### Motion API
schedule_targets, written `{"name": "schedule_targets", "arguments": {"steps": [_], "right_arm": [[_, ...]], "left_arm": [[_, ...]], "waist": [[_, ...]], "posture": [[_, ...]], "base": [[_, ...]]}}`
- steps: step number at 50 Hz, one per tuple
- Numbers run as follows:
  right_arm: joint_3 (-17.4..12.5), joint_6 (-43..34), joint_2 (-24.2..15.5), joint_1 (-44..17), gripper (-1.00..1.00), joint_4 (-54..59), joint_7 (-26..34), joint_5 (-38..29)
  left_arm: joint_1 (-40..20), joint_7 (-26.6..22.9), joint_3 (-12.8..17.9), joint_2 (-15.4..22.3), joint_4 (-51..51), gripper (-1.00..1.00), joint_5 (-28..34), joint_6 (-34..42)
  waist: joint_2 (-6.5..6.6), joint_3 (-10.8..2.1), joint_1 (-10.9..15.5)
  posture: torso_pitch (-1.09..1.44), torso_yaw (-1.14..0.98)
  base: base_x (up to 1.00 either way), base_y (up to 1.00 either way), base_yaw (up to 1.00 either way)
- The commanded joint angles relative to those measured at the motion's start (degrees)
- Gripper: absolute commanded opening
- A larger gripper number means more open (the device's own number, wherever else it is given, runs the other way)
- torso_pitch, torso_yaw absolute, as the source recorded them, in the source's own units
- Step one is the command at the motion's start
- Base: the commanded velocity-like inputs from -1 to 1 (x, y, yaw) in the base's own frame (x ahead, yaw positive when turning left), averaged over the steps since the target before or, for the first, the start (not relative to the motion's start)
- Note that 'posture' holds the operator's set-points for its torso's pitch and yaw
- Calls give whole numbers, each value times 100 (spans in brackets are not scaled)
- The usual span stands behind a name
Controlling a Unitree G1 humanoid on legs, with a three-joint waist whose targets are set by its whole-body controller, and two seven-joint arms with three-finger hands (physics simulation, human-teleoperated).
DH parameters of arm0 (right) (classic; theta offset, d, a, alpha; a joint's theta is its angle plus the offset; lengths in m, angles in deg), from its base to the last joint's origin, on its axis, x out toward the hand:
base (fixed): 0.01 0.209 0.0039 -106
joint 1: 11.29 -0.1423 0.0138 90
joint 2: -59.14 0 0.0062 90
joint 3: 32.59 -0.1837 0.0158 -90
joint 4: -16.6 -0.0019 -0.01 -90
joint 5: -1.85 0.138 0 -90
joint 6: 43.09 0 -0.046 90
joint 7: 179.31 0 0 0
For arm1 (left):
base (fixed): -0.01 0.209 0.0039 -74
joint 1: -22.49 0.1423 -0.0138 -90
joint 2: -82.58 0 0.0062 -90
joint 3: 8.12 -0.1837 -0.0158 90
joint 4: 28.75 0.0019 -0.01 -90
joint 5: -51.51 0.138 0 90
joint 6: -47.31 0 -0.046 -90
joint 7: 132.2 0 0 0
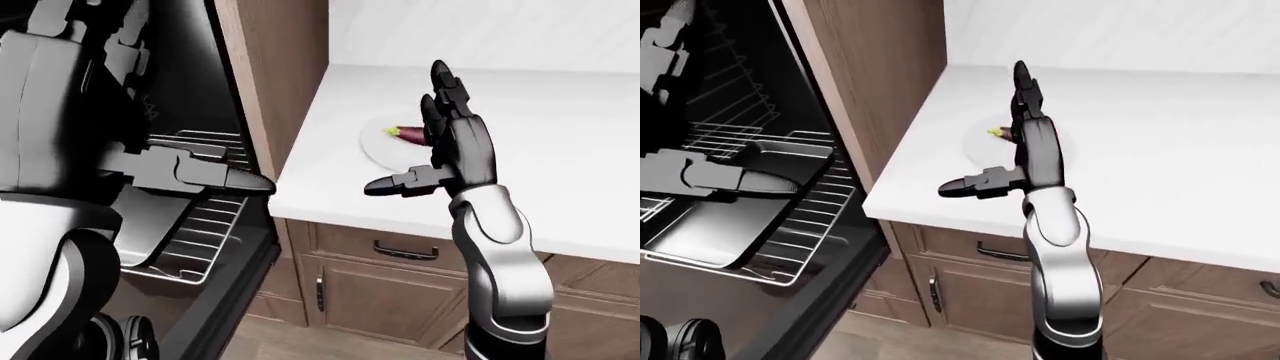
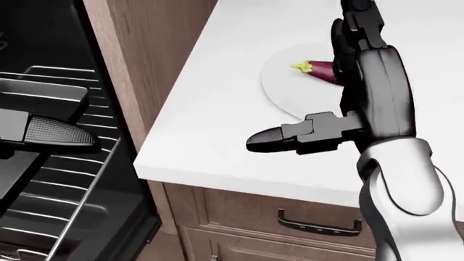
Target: Place the eggplant on the rack of the oven.
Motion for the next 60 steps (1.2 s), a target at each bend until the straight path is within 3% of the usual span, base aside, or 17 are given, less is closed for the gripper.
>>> {"name": "schedule_targets", "arguments": {"steps": [1,2,3,6,18,19,21,24,26,28,29,33,35,48,53,56,60], "right_arm": [[28,225,-6,-179,100,-239,-28,11],[33,202,-14,-187,100,-271,-24,9],[52,184,-20,-187,100,-267,-31,-15],[0,-134,-56,-440,100,-345,-14,10],[63,114,-47,-400,100,-169,-14,2],[64,146,-34,-376,100,-151,-7,6],[52,161,-27,-348,100,-152,1,2],[37,-45,-44,-464,100,-213,16,9],[42,149,-27,-303,100,-180,-1,4],[28,128,-21,-328,100,-166,-11,15],[22,-41,-61,-462,100,-200,1,4],[26,33,-38,-410,100,-177,-8,17],[45,64,-42,-360,100,-184,-7,-8],[-44,-67,-237,-601,100,-85,112,-158],[-99,-496,-810,-1331,100,272,589,-654],[-160,-651,-1224,-1827,100,676,999,-1053],[-114,-687,-1658,-2299,100,1376,1677,-1698]], "left_arm": [[-110,40,122,94,-23,100,100,-203],[-113,33,124,90,-23,100,106,-202],[-123,30,125,89,-23,100,114,-188],[-103,23,144,108,-23,100,99,-200],[-152,-152,164,73,-23,100,305,-157],[-124,-145,153,71,-23,100,305,-185],[-110,-144,153,84,-23,100,302,-192],[-95,-102,145,85,-23,100,269,-205],[-86,-77,135,109,-23,100,244,-220],[-67,-62,120,102,-23,100,239,-234],[-47,-62,106,99,-23,100,254,-252],[-16,-78,101,86,-23,100,282,-275],[3,-69,112,108,-23,100,264,-287],[3,57,249,234,-23,100,-12,-292],[187,372,804,624,-23,100,-781,-371],[650,1007,1363,1161,-23,100,-1881,-680],[1169,1644,1684,1664,-23,100,-2762,-1146]], "waist": [[-36,120,20],[-3,-152,-34],[42,-247,-48],[-43,-321,-81],[-157,-282,-48],[-111,-429,-20],[-142,-146,16],[-186,-116,43],[-296,-147,72],[-552,-151,99],[-366,-256,95],[-283,-229,52],[-160,-197,-1],[-229,-284,-25],[-208,-258,-31],[-174,-231,-58],[-133,-189,-79]], "posture": [[0,0],[0,0],[0,0],[0,0],[0,0],[0,0],[0,0],[0,0],[0,0],[0,0],[0,0],[0,0],[0,0],[0,0],[0,0],[0,0],[0,0]], "base": [[0,0,0],[0,0,0],[0,0,0],[0,0,0],[0,0,0],[17,0,0],[36,0,0],[35,0,0],[34,0,0],[14,0,0],[0,0,0],[0,0,0],[0,0,0],[0,0,0],[0,0,0],[0,0,0],[0,0,0]]}}
